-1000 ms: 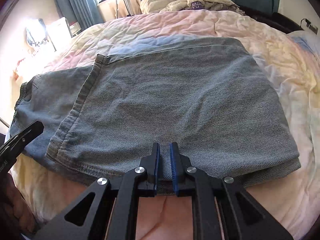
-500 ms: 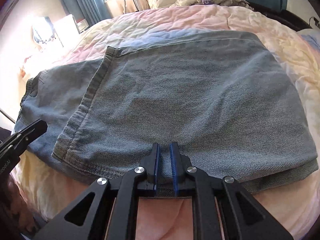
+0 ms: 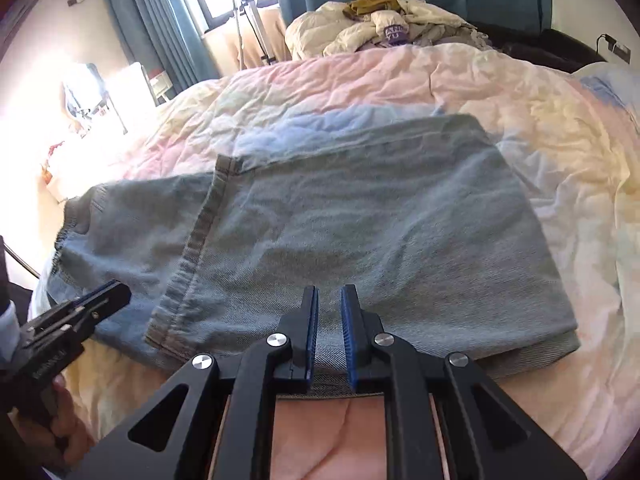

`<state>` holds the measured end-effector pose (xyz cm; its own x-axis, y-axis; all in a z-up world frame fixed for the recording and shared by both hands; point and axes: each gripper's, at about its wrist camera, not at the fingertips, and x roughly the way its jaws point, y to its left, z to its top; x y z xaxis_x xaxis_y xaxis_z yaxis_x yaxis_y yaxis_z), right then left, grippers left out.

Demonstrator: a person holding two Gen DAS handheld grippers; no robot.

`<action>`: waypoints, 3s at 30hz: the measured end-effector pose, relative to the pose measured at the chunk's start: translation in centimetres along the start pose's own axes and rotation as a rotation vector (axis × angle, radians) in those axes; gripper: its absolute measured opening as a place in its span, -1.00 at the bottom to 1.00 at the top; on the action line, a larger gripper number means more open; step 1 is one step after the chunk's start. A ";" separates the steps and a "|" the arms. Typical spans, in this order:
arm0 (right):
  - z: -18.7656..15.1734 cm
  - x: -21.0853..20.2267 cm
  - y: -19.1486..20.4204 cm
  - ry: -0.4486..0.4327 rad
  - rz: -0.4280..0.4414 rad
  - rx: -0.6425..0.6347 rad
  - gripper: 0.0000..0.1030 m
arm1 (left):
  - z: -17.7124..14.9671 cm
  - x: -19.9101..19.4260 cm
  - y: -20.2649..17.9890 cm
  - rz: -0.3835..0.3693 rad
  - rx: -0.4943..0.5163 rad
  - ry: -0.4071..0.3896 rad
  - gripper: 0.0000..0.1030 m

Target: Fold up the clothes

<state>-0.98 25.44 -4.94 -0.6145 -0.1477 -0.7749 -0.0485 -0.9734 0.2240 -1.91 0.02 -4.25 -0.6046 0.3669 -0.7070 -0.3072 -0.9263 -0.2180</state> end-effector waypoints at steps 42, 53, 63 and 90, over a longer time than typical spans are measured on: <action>3.2 1.6 -16.9 0.169 0.288 0.471 0.29 | -0.4 5.6 -1.2 -0.017 0.091 0.124 -0.58; 3.0 2.6 -16.4 0.192 0.279 0.449 0.32 | -0.4 5.7 -1.4 -0.010 0.097 0.120 -0.58; 3.0 4.7 -17.7 0.189 0.354 0.657 0.09 | -0.6 5.6 -1.6 -0.005 0.111 0.111 -0.58; 5.7 -8.1 -19.8 -0.292 0.352 0.546 -0.88 | 0.0 2.8 -1.3 0.120 0.033 -0.010 -0.58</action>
<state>0.52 46.87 0.28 -0.8483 -0.3102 -0.4292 -0.1487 -0.6383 0.7553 -3.25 2.24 -5.97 -0.6461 0.2545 -0.7196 -0.2559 -0.9604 -0.1099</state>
